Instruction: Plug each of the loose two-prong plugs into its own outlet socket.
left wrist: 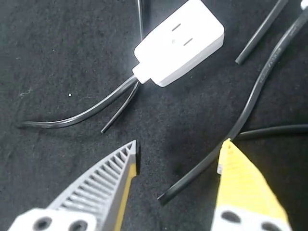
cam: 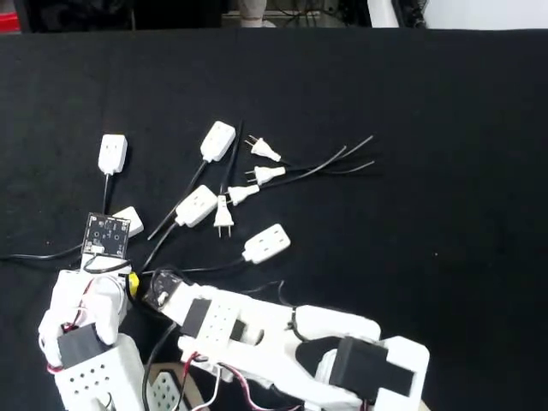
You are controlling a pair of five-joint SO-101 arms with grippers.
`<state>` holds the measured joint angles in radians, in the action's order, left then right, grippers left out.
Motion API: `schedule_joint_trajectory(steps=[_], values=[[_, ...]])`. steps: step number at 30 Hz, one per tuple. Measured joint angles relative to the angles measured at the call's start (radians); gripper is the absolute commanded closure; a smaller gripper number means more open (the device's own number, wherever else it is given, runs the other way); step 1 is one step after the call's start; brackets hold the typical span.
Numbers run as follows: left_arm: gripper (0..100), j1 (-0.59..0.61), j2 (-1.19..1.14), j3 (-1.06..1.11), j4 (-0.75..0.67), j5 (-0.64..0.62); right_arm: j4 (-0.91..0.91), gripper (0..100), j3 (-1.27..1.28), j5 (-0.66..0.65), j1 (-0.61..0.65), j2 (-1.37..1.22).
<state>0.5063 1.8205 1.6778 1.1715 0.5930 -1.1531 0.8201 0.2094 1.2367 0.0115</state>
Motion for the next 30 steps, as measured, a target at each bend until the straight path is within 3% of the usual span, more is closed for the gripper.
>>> schedule_joint_trajectory(steps=[6, 12, 25, 30], values=[[73, 0.0, 0.0, 0.002, 0.0, 0.0, -0.02, 98.7, 0.003, -0.104, -0.032, 0.002], [73, 0.0, 0.0, 0.002, 0.0, 0.0, -0.133, 98.7, -0.054, -0.21, -0.17, -0.021], [73, 0.0, 0.0, 0.002, 0.0, 0.0, -0.407, 98.7, -0.358, -0.582, -0.694, 0.052], [73, 0.0, 0.0, 0.002, 0.0, 0.0, -0.402, 98.7, -0.437, -0.723, -0.924, 0.109]])
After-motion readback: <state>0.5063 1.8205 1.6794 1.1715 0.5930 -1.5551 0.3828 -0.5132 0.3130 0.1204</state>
